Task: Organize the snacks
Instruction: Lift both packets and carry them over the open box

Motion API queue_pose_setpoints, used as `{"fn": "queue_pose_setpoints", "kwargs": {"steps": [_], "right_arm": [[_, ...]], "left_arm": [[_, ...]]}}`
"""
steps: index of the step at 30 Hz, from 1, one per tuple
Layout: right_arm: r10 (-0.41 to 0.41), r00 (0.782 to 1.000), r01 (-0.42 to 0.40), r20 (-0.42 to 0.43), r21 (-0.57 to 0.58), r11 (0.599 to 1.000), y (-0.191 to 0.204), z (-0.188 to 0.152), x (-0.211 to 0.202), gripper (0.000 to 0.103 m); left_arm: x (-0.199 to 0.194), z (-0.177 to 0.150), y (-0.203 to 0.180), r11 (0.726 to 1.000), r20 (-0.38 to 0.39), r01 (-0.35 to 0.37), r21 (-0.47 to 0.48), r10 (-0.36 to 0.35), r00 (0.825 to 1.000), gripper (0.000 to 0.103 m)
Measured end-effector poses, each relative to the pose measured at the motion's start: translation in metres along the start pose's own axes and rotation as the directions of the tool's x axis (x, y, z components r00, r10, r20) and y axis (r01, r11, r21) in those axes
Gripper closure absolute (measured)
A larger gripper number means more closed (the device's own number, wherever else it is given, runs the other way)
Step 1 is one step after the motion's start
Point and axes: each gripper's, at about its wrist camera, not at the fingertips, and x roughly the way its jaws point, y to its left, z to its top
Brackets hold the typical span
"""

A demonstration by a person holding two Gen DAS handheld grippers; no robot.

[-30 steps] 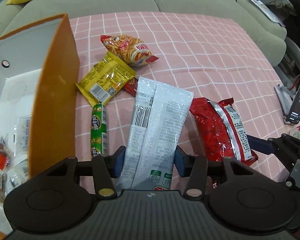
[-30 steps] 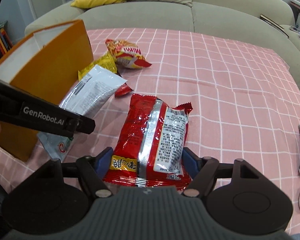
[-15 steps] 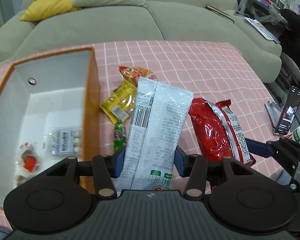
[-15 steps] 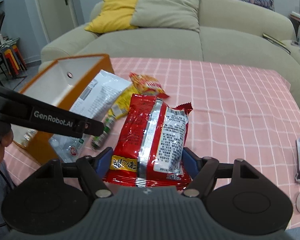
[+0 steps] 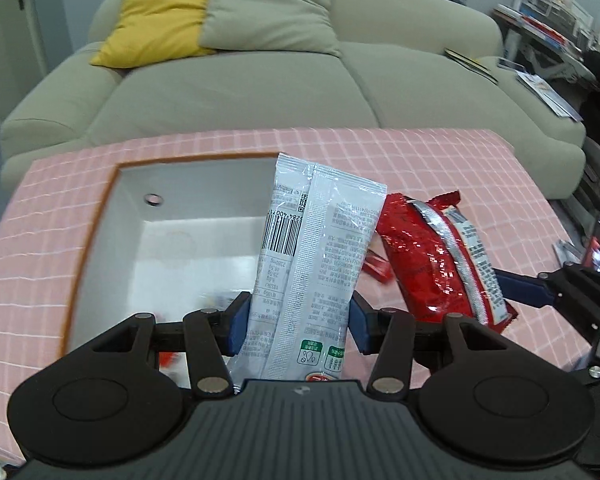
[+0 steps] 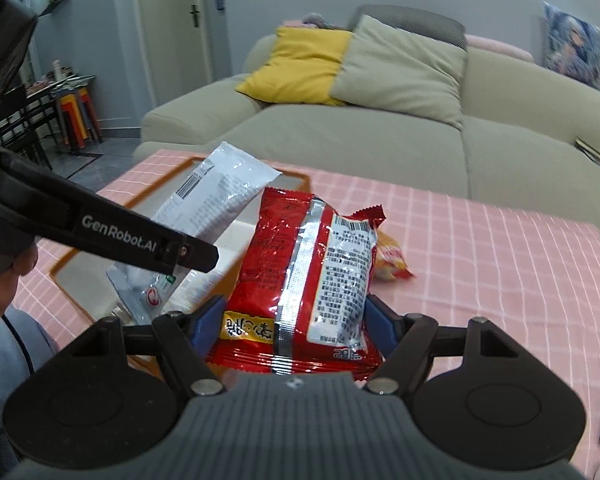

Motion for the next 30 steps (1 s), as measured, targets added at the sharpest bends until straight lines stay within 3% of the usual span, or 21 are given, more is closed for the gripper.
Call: {"fn": "queue_pose_setpoints", "kwargs": {"steps": [10, 17, 24, 30], "right_arm": [[0.066, 0.998, -0.067, -0.012, -0.135, 0.989, 0.04, 0.04, 0.03, 0.032], [0.05, 0.996, -0.065, -0.068, -0.244, 0.968, 0.068, 0.062, 0.075, 0.032], [-0.01, 0.991, -0.044, -0.135, -0.394, 0.918, 0.089, 0.07, 0.126, 0.032], [-0.046, 0.979, -0.06, -0.201, -0.494, 0.867, 0.096, 0.071, 0.161, 0.032]], "left_arm": [[0.007, 0.015, 0.052, 0.996, -0.038, -0.092, -0.006, 0.092, 0.995, 0.046], [0.028, 0.017, 0.086, 0.988, -0.095, -0.154, -0.024, 0.151, 0.984, 0.046], [0.06, 0.019, 0.107, 0.978, -0.193, -0.206, -0.028, 0.197, 0.961, 0.046], [0.086, 0.022, 0.109, 0.98, -0.273, -0.2, 0.001, 0.193, 0.943, 0.046]]}}
